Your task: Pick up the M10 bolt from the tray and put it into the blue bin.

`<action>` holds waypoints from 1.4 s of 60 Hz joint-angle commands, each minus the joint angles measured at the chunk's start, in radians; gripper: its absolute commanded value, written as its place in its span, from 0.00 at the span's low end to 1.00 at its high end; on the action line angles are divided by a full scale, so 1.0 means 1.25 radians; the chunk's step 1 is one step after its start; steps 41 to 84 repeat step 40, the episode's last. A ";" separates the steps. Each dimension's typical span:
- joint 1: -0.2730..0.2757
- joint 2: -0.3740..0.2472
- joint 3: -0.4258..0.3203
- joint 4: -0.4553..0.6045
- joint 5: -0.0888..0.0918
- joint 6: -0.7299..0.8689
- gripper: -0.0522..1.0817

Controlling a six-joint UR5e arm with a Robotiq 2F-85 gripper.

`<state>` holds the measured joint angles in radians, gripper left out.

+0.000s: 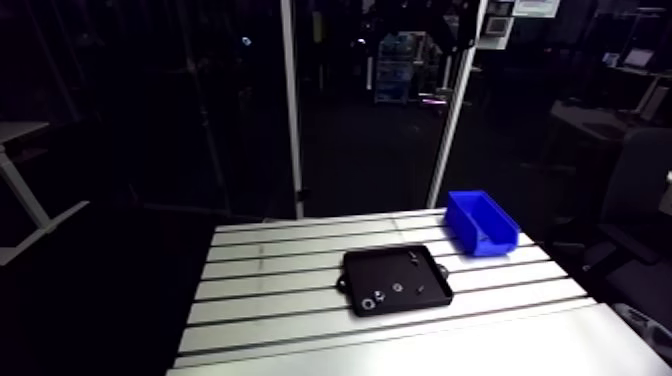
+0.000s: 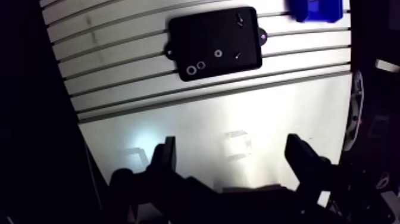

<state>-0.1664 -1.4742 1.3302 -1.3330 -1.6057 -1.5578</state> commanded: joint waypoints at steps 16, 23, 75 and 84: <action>-0.002 -0.001 0.022 -0.002 0.002 -0.004 0.05; -0.002 -0.001 0.026 -0.003 0.000 -0.004 0.05; -0.002 0.002 0.026 -0.006 0.000 -0.004 0.05; -0.002 0.002 0.026 -0.006 0.000 -0.004 0.05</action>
